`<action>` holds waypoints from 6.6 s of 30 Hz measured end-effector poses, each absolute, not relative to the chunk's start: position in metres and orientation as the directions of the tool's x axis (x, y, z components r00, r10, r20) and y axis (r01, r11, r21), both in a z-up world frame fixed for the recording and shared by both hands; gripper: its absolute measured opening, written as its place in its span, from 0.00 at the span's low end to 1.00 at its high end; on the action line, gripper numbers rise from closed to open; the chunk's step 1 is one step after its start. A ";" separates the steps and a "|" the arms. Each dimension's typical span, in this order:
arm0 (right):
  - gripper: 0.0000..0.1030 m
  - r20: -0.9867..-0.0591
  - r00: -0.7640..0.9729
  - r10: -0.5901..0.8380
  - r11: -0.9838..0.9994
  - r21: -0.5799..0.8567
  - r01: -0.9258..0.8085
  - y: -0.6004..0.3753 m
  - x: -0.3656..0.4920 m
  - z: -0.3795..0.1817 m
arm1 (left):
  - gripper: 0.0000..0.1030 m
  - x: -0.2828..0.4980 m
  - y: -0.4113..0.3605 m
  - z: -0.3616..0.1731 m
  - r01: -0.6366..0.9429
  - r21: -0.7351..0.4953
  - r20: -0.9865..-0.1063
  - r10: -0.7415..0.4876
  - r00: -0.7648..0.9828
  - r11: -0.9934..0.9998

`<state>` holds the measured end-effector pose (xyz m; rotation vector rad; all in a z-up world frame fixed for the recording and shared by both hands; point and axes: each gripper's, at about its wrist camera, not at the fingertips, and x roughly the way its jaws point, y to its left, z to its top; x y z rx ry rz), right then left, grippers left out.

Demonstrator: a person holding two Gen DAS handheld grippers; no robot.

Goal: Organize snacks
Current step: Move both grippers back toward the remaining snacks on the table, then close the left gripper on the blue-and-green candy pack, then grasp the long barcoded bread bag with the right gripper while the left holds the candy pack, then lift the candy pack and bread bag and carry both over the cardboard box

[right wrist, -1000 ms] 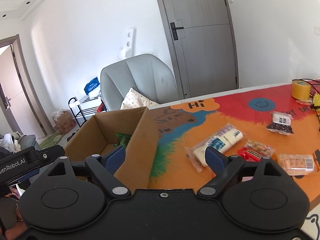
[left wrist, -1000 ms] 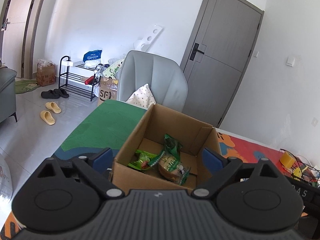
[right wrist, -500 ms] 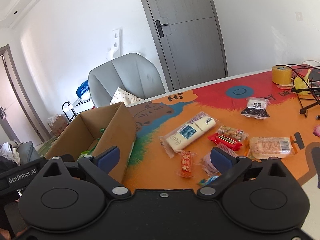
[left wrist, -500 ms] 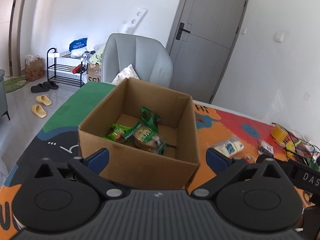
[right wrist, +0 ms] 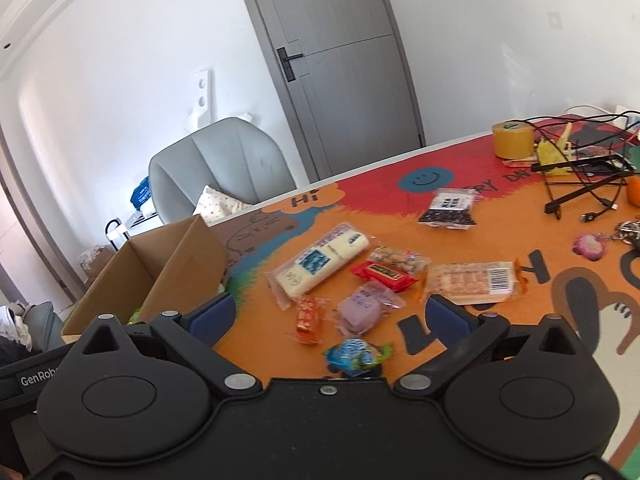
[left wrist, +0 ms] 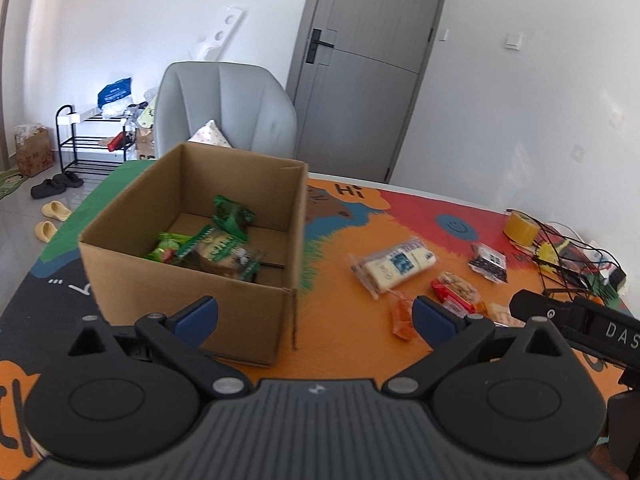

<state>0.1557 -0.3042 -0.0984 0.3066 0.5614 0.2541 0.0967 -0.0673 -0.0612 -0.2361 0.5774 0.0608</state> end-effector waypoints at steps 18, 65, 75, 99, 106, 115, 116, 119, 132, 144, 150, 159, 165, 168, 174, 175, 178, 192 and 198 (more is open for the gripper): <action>1.00 -0.500 0.830 0.245 0.922 0.385 -0.040 -0.368 0.158 -0.125 | 0.99 0.113 -0.126 -0.075 0.006 -0.195 -0.546 -0.113 0.830 0.981; 1.00 -0.586 0.787 0.192 0.941 0.337 0.021 -0.376 0.214 -0.163 | 0.25 0.165 -0.172 -0.130 -0.046 -0.241 -0.612 -0.115 0.783 0.970; 1.00 -0.601 0.787 0.140 0.965 0.260 0.028 -0.354 0.241 -0.165 | 0.25 0.165 -0.147 -0.115 -0.089 -0.271 -0.580 -0.088 0.810 0.958; 1.00 -0.661 0.751 0.012 0.999 0.042 0.022 -0.334 0.279 -0.179 | 0.25 0.179 -0.123 -0.114 -0.152 -0.288 -0.578 -0.045 0.815 0.945; 0.77 -0.651 0.759 0.016 0.998 0.054 0.026 -0.336 0.266 -0.177 | 0.25 0.178 -0.122 -0.115 -0.143 -0.295 -0.574 -0.055 0.817 0.945; 0.75 -0.620 0.784 0.034 0.988 0.139 0.067 -0.353 0.237 -0.172 | 0.25 0.172 -0.128 -0.107 -0.127 -0.274 -0.562 -0.051 0.826 0.953; 0.75 -0.614 0.788 0.035 0.987 0.143 0.068 -0.355 0.235 -0.170 | 0.25 0.170 -0.128 -0.106 -0.126 -0.275 -0.556 -0.051 0.830 0.953; 0.75 -0.595 0.803 0.044 0.985 0.159 0.064 -0.357 0.226 -0.162 | 0.25 0.161 -0.126 -0.101 -0.129 -0.275 -0.543 -0.043 0.839 0.953; 0.75 -0.511 0.853 0.110 0.980 0.201 -0.006 -0.345 0.188 -0.129 | 0.25 0.122 -0.112 -0.069 -0.135 -0.270 -0.462 -0.006 0.887 0.953; 0.75 -0.448 0.871 0.201 0.968 0.228 -0.106 -0.314 0.166 -0.098 | 0.25 0.086 -0.077 -0.039 -0.191 -0.253 -0.410 0.074 0.909 0.948; 0.75 -0.424 0.871 0.247 0.961 0.224 -0.163 -0.294 0.162 -0.086 | 0.25 0.073 -0.059 -0.021 -0.223 -0.221 -0.394 0.123 0.911 0.949; 0.75 -0.390 0.855 0.342 0.936 0.219 -0.274 -0.256 0.155 -0.068 | 0.25 0.063 -0.025 0.002 -0.263 -0.216 -0.373 0.170 0.912 0.940; 0.75 -0.364 0.844 0.393 0.918 0.203 -0.340 -0.234 0.150 -0.054 | 0.25 0.059 -0.010 0.007 -0.269 -0.234 -0.364 0.172 0.915 0.934; 0.75 -0.361 0.839 0.408 0.912 0.195 -0.360 -0.225 0.149 -0.049 | 0.25 0.060 -0.003 0.008 -0.270 -0.241 -0.366 0.170 0.915 0.932; 0.75 -0.377 0.825 0.421 0.907 0.181 -0.380 -0.205 0.153 -0.048 | 0.25 0.065 0.011 0.007 -0.269 -0.251 -0.377 0.162 0.912 0.930; 0.75 -0.383 0.819 0.426 0.905 0.181 -0.386 -0.202 0.154 -0.048 | 0.25 0.066 0.014 0.006 -0.270 -0.253 -0.377 0.163 0.912 0.929; 0.75 -0.400 0.806 0.436 0.900 0.171 -0.401 -0.187 0.157 -0.048 | 0.25 0.069 0.022 0.003 -0.274 -0.262 -0.377 0.164 0.912 0.925; 0.75 -0.448 0.759 0.472 0.880 0.187 -0.436 -0.136 0.187 -0.043 | 0.25 0.086 0.060 -0.003 -0.290 -0.320 -0.377 0.159 0.913 0.902; 0.75 -0.471 0.731 0.495 0.868 0.227 -0.442 -0.122 0.193 -0.043 | 0.25 0.095 0.075 -0.013 -0.300 -0.342 -0.400 0.151 0.904 0.891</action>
